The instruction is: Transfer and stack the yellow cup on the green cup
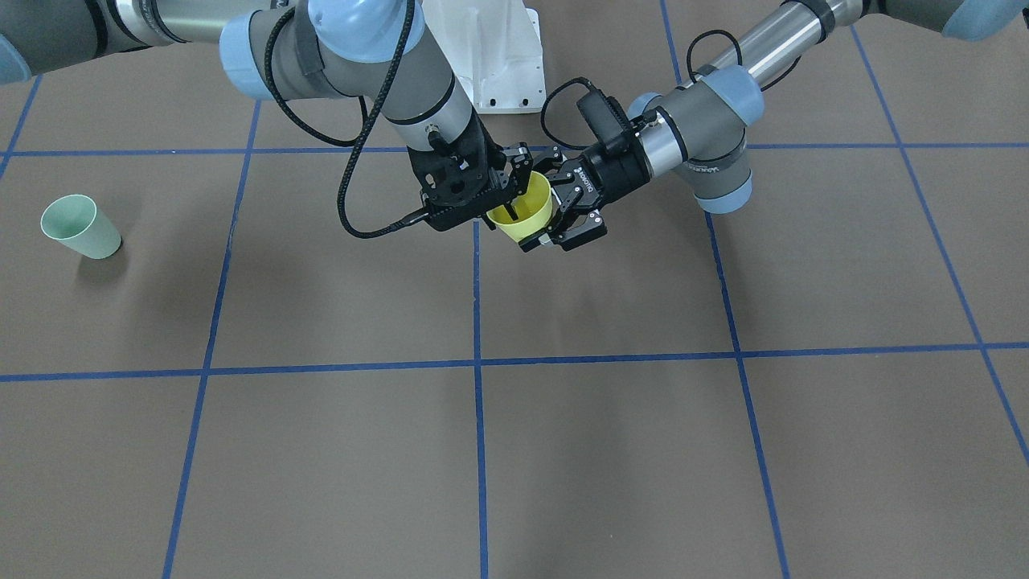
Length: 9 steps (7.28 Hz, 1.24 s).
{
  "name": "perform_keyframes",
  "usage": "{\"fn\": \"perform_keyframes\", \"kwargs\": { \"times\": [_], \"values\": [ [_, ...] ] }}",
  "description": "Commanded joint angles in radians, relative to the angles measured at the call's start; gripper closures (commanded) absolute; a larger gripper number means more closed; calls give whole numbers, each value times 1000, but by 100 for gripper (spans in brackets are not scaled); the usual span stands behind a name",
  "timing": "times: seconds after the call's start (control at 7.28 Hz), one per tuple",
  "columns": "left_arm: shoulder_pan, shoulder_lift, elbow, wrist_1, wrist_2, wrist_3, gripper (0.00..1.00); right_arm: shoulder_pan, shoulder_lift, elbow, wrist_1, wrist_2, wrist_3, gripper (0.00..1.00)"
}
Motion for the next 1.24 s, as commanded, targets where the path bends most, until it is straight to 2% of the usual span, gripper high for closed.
{"fn": "perform_keyframes", "kwargs": {
  "times": [0.0,0.14,0.69,0.96,1.1],
  "values": [
    [2,0,0,-3,0,-2,27,1,3,0,-3,-10,7,100],
    [8,0,2,-3,0,-2,0,3,5,0,-1,-10,8,100],
    [8,0,26,-1,0,0,0,15,3,3,-3,-12,11,100],
    [3,0,34,3,6,0,0,81,-3,21,-35,-9,28,100],
    [2,0,35,11,9,0,0,134,-3,28,-88,-9,28,100]
  ]
}}
